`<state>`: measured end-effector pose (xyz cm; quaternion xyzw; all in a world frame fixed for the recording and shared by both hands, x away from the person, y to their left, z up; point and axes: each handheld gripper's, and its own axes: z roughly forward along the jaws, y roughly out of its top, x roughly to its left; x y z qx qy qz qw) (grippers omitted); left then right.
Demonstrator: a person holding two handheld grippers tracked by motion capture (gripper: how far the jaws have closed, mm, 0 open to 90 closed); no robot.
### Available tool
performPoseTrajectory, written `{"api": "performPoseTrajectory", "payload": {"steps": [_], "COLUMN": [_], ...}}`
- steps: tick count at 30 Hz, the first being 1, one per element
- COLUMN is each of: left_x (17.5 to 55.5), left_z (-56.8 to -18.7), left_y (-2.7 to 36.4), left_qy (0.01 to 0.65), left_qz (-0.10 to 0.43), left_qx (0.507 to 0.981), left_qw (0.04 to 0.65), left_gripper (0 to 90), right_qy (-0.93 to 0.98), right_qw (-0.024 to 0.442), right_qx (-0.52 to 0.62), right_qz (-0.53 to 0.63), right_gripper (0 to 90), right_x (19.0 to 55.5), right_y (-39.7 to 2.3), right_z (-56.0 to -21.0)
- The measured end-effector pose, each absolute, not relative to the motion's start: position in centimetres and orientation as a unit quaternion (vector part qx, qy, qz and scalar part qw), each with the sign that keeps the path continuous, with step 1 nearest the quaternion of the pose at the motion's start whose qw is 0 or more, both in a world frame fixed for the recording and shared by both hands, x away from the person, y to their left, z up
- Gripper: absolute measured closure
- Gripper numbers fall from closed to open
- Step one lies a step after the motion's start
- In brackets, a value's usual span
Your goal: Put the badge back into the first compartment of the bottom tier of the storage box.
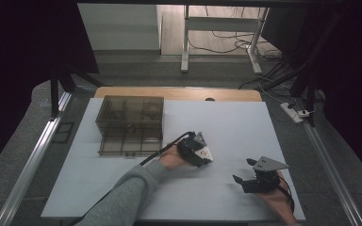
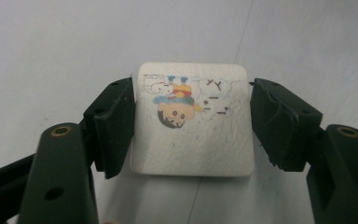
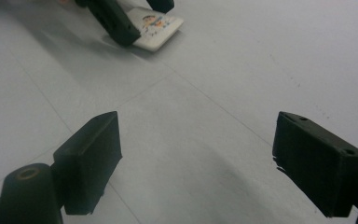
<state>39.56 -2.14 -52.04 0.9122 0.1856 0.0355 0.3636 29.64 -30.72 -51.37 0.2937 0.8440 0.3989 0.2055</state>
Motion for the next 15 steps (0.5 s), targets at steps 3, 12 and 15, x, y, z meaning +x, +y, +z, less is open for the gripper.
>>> {"api": "performPoseTrajectory", "payload": {"steps": [3,12,15], "left_x": [39.6,38.8,38.4], "left_z": [-51.3,-49.3,-48.9], "left_y": [-1.6,-1.0,-0.9], "left_qy": [0.194,0.182,0.178], "left_qz": [0.033,0.048,0.050], "left_qx": [0.906,0.901,0.901], "left_qw": [0.375,0.390,0.392], "left_gripper": [33.4,33.3,33.3], "right_qy": [0.842,0.842,0.841], "right_qw": [0.206,0.207,0.207], "right_qx": [0.294,0.294,0.297], "right_qz": [0.402,0.403,0.402], "right_gripper": [15.5,15.5,15.5], "right_x": [29.6,29.6,29.6], "right_y": [-30.8,-30.8,-30.8], "right_z": [-51.3,-51.3,-51.3]}}
